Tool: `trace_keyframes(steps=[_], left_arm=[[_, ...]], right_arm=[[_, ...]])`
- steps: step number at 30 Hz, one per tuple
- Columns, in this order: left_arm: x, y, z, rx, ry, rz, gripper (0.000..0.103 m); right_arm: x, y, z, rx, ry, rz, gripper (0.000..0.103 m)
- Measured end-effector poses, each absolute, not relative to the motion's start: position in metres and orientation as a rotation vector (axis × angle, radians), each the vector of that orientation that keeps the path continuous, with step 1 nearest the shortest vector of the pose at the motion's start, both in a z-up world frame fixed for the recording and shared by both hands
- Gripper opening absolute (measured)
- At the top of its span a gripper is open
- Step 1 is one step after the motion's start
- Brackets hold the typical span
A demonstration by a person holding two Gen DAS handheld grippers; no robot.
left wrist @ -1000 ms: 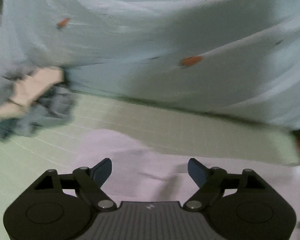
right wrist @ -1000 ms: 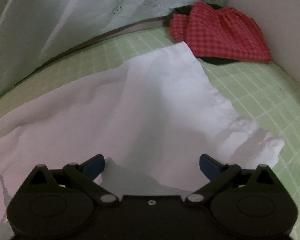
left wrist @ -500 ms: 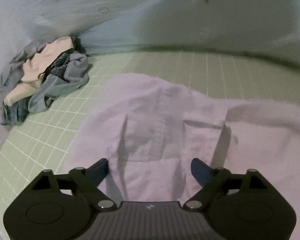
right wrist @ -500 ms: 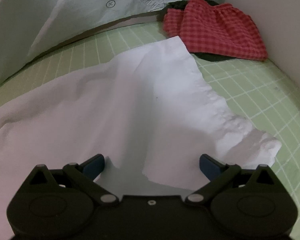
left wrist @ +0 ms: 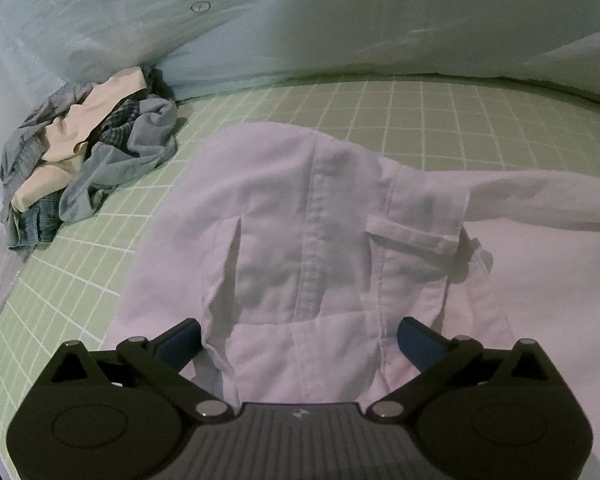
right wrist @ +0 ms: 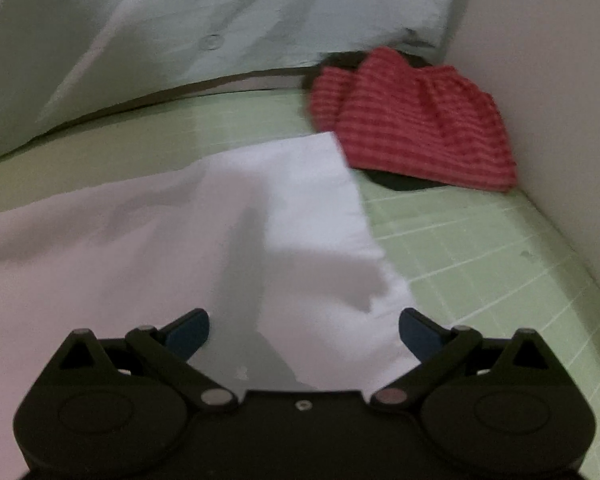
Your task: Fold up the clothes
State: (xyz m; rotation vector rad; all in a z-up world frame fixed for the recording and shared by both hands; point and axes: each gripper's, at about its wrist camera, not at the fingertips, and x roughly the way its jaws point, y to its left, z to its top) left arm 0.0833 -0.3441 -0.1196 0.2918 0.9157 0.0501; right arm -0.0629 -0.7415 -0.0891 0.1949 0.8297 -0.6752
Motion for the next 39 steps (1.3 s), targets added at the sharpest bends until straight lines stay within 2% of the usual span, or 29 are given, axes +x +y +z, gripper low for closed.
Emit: trace_keyframes(steps=[9,18,20,22,23,24,25,28,33,39], left_arm=[[0.086,-0.344,-0.119,0.289,0.934,0.059,0.103],[0.091,-0.337,-0.110,0.242,0.984,0.034,0.103],[0.089,-0.334,-0.106,0.230,0.993,0.012,0.103],[0.084,-0.330,-0.098,0.191,0.983,-0.013,0.103],[0.081,-0.327,-0.094,0.169,0.978,-0.029,0.103],[0.077,-0.325,-0.090,0.148,0.974,-0.051,0.103],[0.073,-0.323,-0.086,0.128,0.968,-0.073,0.103],[0.059,-0.316,-0.070,0.089,0.929,-0.136,0.103],[0.034,-0.293,-0.041,0.065,0.849,-0.178,0.103],[0.023,-0.255,-0.022,0.025,0.838,-0.175,0.103]], right_arm=[[-0.079,-0.786,-0.112,0.366,0.834,-0.726,0.103],[-0.074,-0.791,-0.112,0.377,0.863,-0.704,0.102],[-0.073,-0.791,-0.109,0.372,0.877,-0.678,0.093],[-0.073,-0.786,-0.105,0.354,0.875,-0.645,0.066],[-0.074,-0.782,-0.104,0.347,0.872,-0.624,0.057],[-0.074,-0.779,-0.102,0.344,0.870,-0.600,0.037],[-0.072,-0.777,-0.101,0.337,0.874,-0.588,0.027],[-0.068,-0.767,-0.092,0.284,0.881,-0.581,0.022],[-0.069,-0.737,-0.050,0.249,0.776,-0.539,0.021],[-0.045,-0.645,-0.007,0.180,0.685,-0.373,0.020]])
